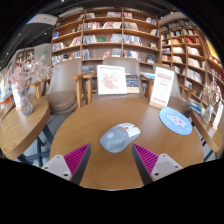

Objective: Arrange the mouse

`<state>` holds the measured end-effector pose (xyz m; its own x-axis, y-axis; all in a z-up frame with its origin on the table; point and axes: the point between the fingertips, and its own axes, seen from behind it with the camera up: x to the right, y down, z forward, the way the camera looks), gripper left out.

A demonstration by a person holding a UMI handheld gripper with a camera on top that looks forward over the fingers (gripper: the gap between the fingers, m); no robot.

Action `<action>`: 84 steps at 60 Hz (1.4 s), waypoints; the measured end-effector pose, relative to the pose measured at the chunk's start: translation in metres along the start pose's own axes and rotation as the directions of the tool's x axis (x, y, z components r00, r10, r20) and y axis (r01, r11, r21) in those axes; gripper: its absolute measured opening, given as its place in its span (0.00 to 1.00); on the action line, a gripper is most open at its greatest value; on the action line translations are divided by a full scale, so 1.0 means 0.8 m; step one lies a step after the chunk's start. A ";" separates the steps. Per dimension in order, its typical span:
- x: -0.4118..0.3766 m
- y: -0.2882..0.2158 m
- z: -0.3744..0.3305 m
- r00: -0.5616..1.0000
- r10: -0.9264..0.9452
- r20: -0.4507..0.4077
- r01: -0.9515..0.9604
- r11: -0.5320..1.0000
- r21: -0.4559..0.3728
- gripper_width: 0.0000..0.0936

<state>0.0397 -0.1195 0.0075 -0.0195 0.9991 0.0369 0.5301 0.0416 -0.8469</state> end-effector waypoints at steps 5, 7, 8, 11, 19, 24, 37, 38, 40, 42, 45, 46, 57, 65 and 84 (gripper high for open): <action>0.002 -0.006 0.017 1.000 0.006 -0.008 -0.006 1.000 -0.011 0.91; 0.003 -0.007 0.025 1.000 0.007 -0.012 -0.007 1.000 -0.016 0.91; 0.004 -0.008 0.029 1.000 0.008 -0.013 -0.008 1.000 -0.019 0.91; 0.004 -0.011 0.041 1.000 0.012 -0.014 -0.013 0.999 -0.030 0.91; 0.006 -0.029 0.071 0.999 0.017 -0.029 -0.018 0.999 -0.045 0.91; 0.005 -0.038 0.088 0.999 0.019 -0.028 -0.021 0.998 -0.055 0.91; -0.004 -0.060 0.124 1.000 0.023 -0.015 -0.024 0.996 -0.080 0.91; -0.004 -0.061 0.125 1.000 0.022 -0.014 -0.023 0.996 -0.082 0.91; -0.005 -0.063 0.128 1.000 0.019 -0.010 -0.019 0.996 -0.083 0.91; -0.004 -0.065 0.133 1.000 0.017 -0.008 -0.018 0.996 -0.083 0.91; -0.002 -0.065 0.137 1.000 0.018 -0.009 -0.019 0.996 -0.087 0.90; -0.002 -0.065 0.139 1.000 0.019 -0.009 -0.019 0.996 -0.089 0.90; 0.006 -0.064 0.148 1.000 0.017 -0.021 -0.019 0.995 -0.094 0.61; 0.007 -0.068 0.145 1.000 0.017 0.005 -0.016 0.995 -0.103 0.50; 0.122 -0.187 0.062 0.998 0.017 0.061 -0.020 0.999 0.046 0.50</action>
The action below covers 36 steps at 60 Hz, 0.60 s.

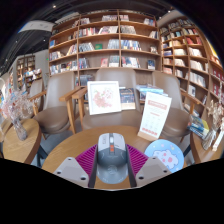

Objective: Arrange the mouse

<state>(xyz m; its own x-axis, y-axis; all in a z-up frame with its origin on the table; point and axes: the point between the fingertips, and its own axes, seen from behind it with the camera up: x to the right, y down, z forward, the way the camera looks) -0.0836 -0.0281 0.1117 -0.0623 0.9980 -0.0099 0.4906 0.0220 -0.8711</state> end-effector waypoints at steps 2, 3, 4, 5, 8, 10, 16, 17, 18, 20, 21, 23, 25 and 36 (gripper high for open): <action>0.026 -0.009 -0.007 1.000 -0.009 -0.024 0.010 1.000 0.008 0.50; 0.040 -0.013 -0.010 0.999 -0.013 -0.037 0.013 1.000 0.012 0.50; 0.054 -0.016 -0.012 0.999 -0.014 -0.049 0.015 1.000 0.015 0.50; 0.071 -0.018 -0.012 0.998 -0.016 -0.062 0.017 1.000 0.020 0.50; 0.119 -0.019 -0.011 0.994 -0.019 -0.103 0.021 1.000 0.023 0.50; 0.143 -0.018 -0.008 0.991 -0.013 -0.131 0.015 1.000 0.016 0.50; 0.212 0.004 0.007 0.985 0.019 -0.173 -0.020 1.000 -0.003 0.50; 0.220 0.007 0.010 0.984 0.024 -0.175 -0.026 1.000 -0.010 0.50; 0.229 0.011 0.014 0.983 0.029 -0.179 -0.032 0.999 -0.014 0.50; 0.243 0.019 0.022 0.982 0.034 -0.186 -0.038 0.999 -0.020 0.50; 0.249 0.023 0.027 0.982 0.030 -0.188 -0.035 0.999 -0.023 0.50; 0.259 0.035 0.036 0.981 0.016 -0.191 -0.022 0.999 -0.030 0.50; 0.269 0.045 0.041 0.982 0.008 -0.191 -0.016 0.999 -0.039 0.50; 0.290 0.098 0.079 0.984 0.044 -0.175 -0.063 0.992 -0.106 0.50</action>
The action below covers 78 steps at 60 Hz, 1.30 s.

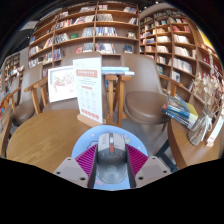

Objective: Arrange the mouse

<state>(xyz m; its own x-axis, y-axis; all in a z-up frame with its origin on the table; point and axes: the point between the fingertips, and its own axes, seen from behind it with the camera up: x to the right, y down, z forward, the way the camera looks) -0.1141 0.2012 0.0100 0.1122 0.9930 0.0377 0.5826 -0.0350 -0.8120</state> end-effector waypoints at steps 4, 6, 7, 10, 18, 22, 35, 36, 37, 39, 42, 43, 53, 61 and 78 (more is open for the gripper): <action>0.002 0.013 0.009 1.000 0.023 0.009 -0.023 1.000 -0.022 0.50; 0.001 0.019 0.013 0.999 0.032 0.016 -0.032 0.999 -0.030 0.52; 0.001 0.021 0.013 0.999 0.036 0.018 -0.036 0.999 -0.035 0.53; 0.001 0.021 0.014 0.999 0.034 0.024 -0.034 0.999 -0.027 0.57; 0.016 0.009 0.001 0.999 0.019 -0.034 -0.019 1.000 -0.006 0.89; 0.021 0.002 -0.022 0.998 0.022 -0.061 -0.022 1.000 0.005 0.91; -0.004 0.003 -0.173 0.996 0.063 -0.068 -0.060 0.997 0.051 0.91; -0.007 0.006 -0.186 0.995 0.064 -0.070 -0.060 0.997 0.053 0.92; -0.009 0.010 -0.199 0.995 0.066 -0.072 -0.062 0.997 0.054 0.92; -0.018 0.018 -0.225 0.995 0.066 -0.070 -0.062 0.996 0.058 0.92; -0.033 0.031 -0.270 0.997 0.051 -0.057 -0.047 0.997 0.068 0.91; -0.036 0.037 -0.278 0.997 0.048 -0.056 -0.044 0.997 0.070 0.91; -0.065 0.098 -0.383 0.997 0.023 -0.067 -0.018 0.997 0.076 0.91; -0.069 0.134 -0.444 0.995 0.021 -0.101 -0.009 0.993 0.118 0.91; -0.086 0.184 -0.493 0.996 -0.020 -0.087 0.030 0.993 0.111 0.91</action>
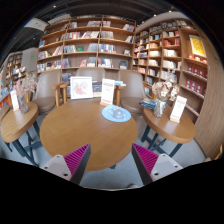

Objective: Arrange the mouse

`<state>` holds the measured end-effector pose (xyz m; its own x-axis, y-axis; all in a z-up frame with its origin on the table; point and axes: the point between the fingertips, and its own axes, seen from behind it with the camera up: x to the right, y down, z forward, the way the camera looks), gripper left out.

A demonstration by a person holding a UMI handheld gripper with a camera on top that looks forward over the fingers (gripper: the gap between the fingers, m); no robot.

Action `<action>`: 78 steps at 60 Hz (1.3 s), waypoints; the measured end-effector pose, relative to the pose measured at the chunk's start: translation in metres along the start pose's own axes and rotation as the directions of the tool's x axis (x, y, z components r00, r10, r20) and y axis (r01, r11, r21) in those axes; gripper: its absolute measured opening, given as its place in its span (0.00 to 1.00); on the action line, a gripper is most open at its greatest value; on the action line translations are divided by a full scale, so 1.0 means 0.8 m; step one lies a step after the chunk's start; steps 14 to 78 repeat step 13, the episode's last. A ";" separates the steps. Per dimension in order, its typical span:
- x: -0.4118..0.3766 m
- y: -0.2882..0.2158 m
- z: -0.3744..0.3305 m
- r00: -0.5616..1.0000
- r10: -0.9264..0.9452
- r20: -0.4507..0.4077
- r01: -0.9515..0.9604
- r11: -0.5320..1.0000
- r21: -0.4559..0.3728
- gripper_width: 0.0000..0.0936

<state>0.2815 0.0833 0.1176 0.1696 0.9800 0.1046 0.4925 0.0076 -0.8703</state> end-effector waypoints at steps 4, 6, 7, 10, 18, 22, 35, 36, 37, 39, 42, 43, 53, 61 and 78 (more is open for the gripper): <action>-0.007 0.002 -0.008 1.000 -0.006 0.015 0.006 1.000 0.009 0.91; -0.009 0.002 -0.011 1.000 -0.008 0.017 0.008 1.000 0.011 0.91; -0.010 0.003 -0.012 1.000 -0.007 0.019 0.007 1.000 0.007 0.91; -0.012 0.004 -0.015 1.000 -0.008 0.022 0.008 1.000 0.005 0.91; -0.014 0.002 -0.019 1.000 -0.006 0.019 0.006 1.000 0.015 0.91; -0.014 0.002 -0.019 1.000 -0.006 0.019 0.006 1.000 0.015 0.91; -0.014 0.002 -0.019 1.000 -0.006 0.019 0.006 1.000 0.015 0.91; -0.014 0.002 -0.019 1.000 -0.006 0.019 0.006 1.000 0.015 0.91; -0.014 0.002 -0.019 1.000 -0.006 0.019 0.006 1.000 0.015 0.91; -0.014 0.002 -0.019 1.000 -0.006 0.019 0.006 1.000 0.015 0.91; -0.014 0.002 -0.019 1.000 -0.006 0.019 0.006 1.000 0.015 0.91; -0.014 0.002 -0.019 1.000 -0.006 0.019 0.006 1.000 0.015 0.91; -0.014 0.002 -0.019 1.000 -0.006 0.019 0.006 1.000 0.015 0.91; -0.014 0.002 -0.019 1.000 -0.006 0.019 0.006 1.000 0.015 0.91; -0.014 0.002 -0.019 1.000 -0.006 0.019 0.006 1.000 0.015 0.91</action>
